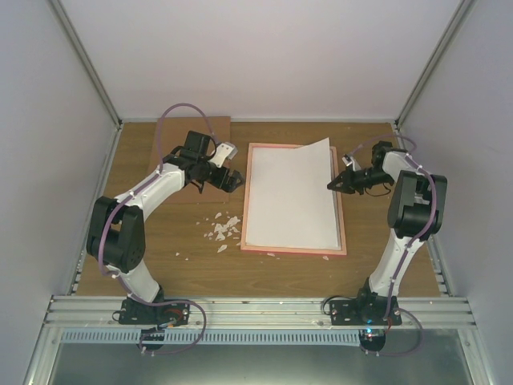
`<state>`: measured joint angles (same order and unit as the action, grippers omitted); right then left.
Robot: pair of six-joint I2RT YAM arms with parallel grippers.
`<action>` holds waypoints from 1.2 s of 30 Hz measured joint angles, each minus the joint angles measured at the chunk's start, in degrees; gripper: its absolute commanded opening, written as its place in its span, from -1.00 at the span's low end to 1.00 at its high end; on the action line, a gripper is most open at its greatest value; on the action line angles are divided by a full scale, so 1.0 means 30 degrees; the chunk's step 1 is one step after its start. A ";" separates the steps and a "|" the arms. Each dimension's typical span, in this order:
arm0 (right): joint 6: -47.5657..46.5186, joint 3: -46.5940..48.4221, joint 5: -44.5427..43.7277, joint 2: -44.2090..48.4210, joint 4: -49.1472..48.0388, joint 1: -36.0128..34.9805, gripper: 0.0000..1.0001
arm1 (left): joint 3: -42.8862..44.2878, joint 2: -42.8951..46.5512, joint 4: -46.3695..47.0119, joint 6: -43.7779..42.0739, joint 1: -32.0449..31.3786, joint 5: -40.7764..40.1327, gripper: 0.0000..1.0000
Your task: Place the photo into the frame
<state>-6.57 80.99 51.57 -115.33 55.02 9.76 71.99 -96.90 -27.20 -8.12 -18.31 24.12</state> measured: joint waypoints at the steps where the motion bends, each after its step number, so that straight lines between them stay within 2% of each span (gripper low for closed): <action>1: -0.0007 -0.0015 -0.0007 0.0000 0.0000 -0.0007 -0.76 | 0.0000 0.0000 0.0000 0.0000 0.0022 0.0000 0.98; 6: -0.0036 -0.0022 -0.0109 0.0000 0.0102 -0.0036 -0.26 | 0.0000 0.0000 0.0000 0.0015 0.0036 0.0007 0.98; 11: -0.0051 -0.0007 -0.0503 0.0015 0.0168 -0.0051 0.06 | 0.0000 0.0000 0.0000 0.0029 0.0036 0.0007 0.98; 14: -0.0058 0.0000 -0.0903 0.0131 0.0211 -0.0051 0.35 | 0.0000 0.0000 0.0000 0.0029 0.0036 0.0000 0.98; 20: -0.0291 0.0000 -0.2186 0.0896 0.0350 -0.0051 0.67 | 0.0000 0.0000 0.0022 0.0051 0.0109 -0.0058 0.98; 23: -0.0568 0.0007 -0.2907 0.1428 0.0401 -0.0051 0.69 | -0.0109 0.0000 0.0197 0.0051 0.0204 -0.0168 0.98; 28: -0.1195 0.0299 -0.4124 0.2208 0.0503 -0.0015 0.54 | -0.0459 0.0000 0.0372 0.0036 0.0262 -0.0226 0.98; 36: -0.2397 0.0772 -0.4517 0.2237 0.0022 -0.0022 0.45 | -0.0648 -0.0087 0.0576 -0.0124 0.0321 -0.0277 0.98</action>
<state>-13.76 83.31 38.02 -108.62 55.09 9.69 70.04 -97.17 -25.47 -8.49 -17.34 23.29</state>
